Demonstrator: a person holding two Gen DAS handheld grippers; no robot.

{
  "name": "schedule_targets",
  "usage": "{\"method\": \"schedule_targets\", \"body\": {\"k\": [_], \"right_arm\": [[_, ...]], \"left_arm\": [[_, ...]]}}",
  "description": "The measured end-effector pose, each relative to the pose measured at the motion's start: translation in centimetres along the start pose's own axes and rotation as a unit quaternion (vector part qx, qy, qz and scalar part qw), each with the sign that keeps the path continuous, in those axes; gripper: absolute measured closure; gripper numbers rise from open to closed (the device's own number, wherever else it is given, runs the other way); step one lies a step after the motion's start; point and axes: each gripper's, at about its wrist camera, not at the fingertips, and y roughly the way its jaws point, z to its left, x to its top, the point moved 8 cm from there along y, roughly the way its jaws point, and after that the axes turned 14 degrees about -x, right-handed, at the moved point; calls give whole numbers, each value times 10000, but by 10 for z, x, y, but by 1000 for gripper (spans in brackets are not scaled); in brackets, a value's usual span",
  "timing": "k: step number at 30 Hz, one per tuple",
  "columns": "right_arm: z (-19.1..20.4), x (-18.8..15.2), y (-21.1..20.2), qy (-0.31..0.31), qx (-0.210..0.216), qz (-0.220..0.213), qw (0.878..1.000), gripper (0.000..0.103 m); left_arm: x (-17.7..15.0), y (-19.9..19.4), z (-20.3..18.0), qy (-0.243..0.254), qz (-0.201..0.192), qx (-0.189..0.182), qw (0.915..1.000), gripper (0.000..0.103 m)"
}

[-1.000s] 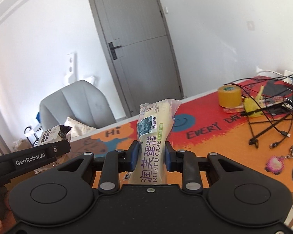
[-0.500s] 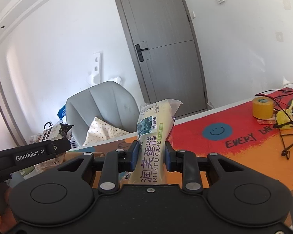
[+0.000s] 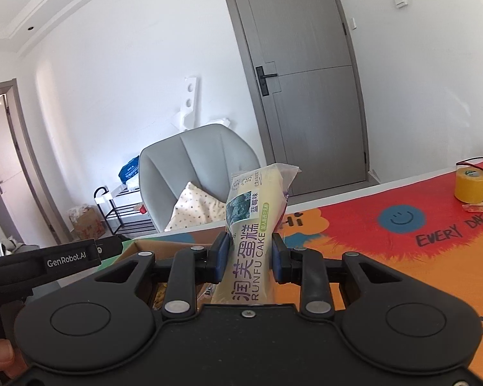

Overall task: Organize snacks
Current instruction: 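Carry both cake packets over the cardboard box and open both tools to drop them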

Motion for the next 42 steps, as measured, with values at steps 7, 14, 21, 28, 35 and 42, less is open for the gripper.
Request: {"method": "schedule_targets", "body": {"k": [7, 14, 21, 28, 35, 42], "right_arm": [[27, 1, 2, -205, 284, 84, 9993, 75], [59, -1, 8, -409, 580, 185, 9973, 74], [87, -2, 11, -593, 845, 265, 9943, 73], [92, 0, 10, -736, 762, 226, 9941, 53], [74, 3, 3, -637, 546, 184, 9963, 47], [56, 3, -8, -550, 376, 137, 9977, 37]], "left_arm": [[4, -12, 31, -213, -42, 225, 9995, 68], [8, -24, 59, -385, -138, 427, 9983, 55], [11, -26, 74, -521, -174, 528, 9971, 51], [11, -28, 78, -576, -184, 513, 9968, 48], [10, -32, 75, -589, -241, 452, 9969, 34], [6, -35, 60, -495, -114, 372, 9980, 20]]}}
